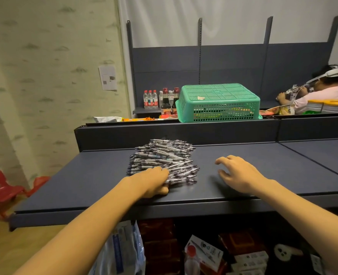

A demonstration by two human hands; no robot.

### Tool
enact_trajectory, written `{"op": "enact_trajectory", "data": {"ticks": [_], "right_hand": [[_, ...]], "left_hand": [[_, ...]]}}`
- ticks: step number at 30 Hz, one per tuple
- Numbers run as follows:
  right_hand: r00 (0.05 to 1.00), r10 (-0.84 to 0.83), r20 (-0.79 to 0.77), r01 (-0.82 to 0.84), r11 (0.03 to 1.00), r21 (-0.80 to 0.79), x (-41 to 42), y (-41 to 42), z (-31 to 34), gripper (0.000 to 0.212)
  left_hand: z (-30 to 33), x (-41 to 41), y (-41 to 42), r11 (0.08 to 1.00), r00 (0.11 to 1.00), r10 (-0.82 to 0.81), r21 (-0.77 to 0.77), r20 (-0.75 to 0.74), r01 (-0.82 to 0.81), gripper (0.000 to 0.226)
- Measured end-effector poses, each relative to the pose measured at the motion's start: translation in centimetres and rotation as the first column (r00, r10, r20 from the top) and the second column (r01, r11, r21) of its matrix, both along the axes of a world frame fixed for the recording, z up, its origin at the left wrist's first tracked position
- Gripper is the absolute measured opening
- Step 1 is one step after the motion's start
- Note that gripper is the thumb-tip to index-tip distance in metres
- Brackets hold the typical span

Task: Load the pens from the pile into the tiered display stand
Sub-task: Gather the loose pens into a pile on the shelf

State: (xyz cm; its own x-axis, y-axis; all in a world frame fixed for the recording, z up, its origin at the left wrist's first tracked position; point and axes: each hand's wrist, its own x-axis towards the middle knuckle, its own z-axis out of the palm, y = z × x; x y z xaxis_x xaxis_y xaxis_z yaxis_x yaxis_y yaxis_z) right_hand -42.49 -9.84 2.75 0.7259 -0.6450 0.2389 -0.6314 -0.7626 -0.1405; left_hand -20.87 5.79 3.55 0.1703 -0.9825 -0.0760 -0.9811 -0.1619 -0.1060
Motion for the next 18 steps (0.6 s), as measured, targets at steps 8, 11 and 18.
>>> {"op": "enact_trajectory", "data": {"ticks": [8, 11, 18], "right_hand": [[0.999, -0.032, 0.019, 0.033, 0.999, -0.025, -0.2, -0.3, -0.1, 0.034], [0.999, -0.041, 0.023, 0.042, 0.999, -0.035, -0.1, -0.3, 0.1, 0.033], [0.997, -0.071, 0.017, 0.072, 0.996, -0.058, -0.3, -0.5, 0.7, 0.034]], "left_hand": [[1.1, 0.6, -0.4, 0.996, 0.996, -0.091, -0.012, 0.013, 0.091, 0.035], [1.2, 0.4, -0.7, 0.991, 0.99, -0.129, -0.02, 0.058, 0.13, 0.038], [-1.8, 0.8, -0.2, 0.919, 0.918, -0.227, -0.241, 0.325, 0.312, 0.019]]}}
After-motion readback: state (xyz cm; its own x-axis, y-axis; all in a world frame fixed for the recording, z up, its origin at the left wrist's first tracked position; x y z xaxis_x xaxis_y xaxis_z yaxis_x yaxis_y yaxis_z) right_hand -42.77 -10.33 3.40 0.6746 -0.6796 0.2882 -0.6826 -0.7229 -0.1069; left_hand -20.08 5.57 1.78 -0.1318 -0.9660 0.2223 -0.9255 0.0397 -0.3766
